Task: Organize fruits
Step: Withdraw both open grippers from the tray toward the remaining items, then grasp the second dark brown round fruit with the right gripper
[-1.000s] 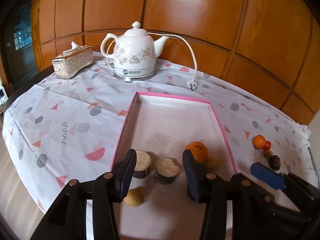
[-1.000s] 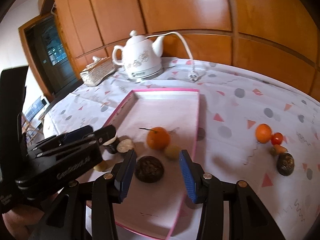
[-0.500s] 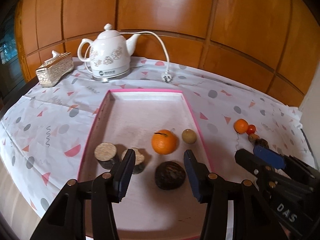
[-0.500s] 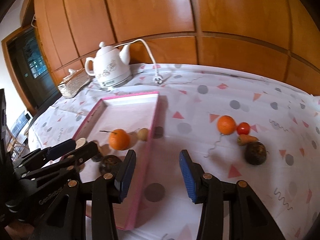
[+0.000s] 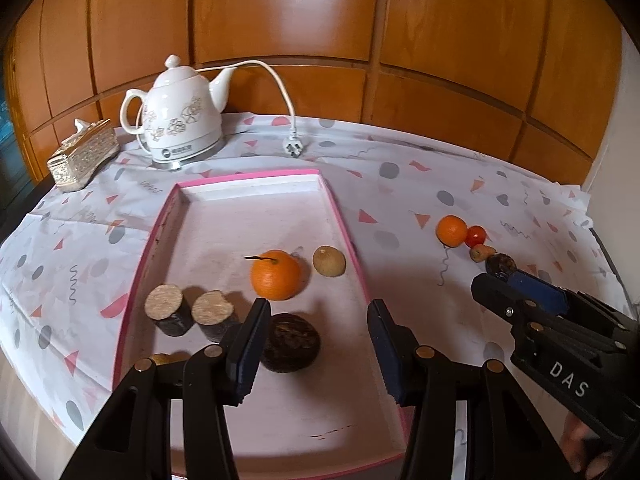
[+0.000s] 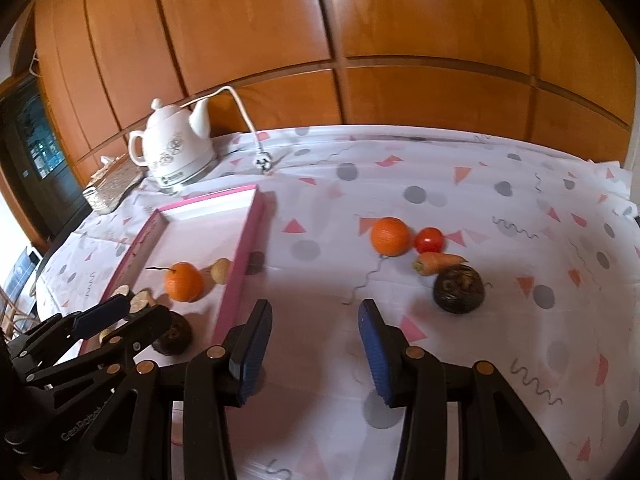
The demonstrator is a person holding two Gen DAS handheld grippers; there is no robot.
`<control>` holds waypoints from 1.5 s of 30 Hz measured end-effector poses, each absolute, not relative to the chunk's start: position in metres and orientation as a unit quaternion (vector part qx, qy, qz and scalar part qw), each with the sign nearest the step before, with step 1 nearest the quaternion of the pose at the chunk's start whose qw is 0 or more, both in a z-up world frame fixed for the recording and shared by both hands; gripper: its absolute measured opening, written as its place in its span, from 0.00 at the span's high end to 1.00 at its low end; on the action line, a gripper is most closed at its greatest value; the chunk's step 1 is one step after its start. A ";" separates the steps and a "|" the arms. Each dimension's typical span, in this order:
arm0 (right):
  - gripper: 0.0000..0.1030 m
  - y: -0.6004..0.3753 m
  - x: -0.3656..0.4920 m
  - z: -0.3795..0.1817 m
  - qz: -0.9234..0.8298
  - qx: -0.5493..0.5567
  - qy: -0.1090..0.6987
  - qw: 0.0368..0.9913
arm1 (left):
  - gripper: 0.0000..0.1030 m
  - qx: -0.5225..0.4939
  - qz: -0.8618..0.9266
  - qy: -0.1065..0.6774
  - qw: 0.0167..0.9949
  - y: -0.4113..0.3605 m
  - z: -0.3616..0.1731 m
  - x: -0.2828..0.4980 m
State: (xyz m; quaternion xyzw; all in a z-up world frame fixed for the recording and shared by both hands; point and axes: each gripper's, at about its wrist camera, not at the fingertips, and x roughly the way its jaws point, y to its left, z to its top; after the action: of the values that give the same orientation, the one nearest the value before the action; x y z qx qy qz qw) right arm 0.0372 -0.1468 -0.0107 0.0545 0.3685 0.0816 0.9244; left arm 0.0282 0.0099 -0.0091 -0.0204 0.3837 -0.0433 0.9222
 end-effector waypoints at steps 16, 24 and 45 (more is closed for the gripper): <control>0.56 -0.196 0.037 -0.020 0.024 0.084 0.378 0.922 | 0.50 0.013 -0.078 0.386 0.919 -0.027 -0.008 0.033; 0.56 -0.215 0.036 -0.022 0.005 0.095 0.378 0.921 | 0.50 0.023 -0.088 0.390 0.916 -0.040 -0.009 0.036; 0.56 -0.255 0.046 -0.039 -0.014 0.106 0.384 0.917 | 0.48 0.026 -0.113 0.409 0.905 -0.072 -0.021 0.057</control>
State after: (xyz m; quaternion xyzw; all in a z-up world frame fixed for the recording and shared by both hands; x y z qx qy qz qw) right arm 0.0455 -0.2551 -0.0393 0.1059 0.3843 -0.0138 0.9170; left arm 0.0574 -0.0723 -0.0212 0.0265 0.4089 -0.1133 0.9051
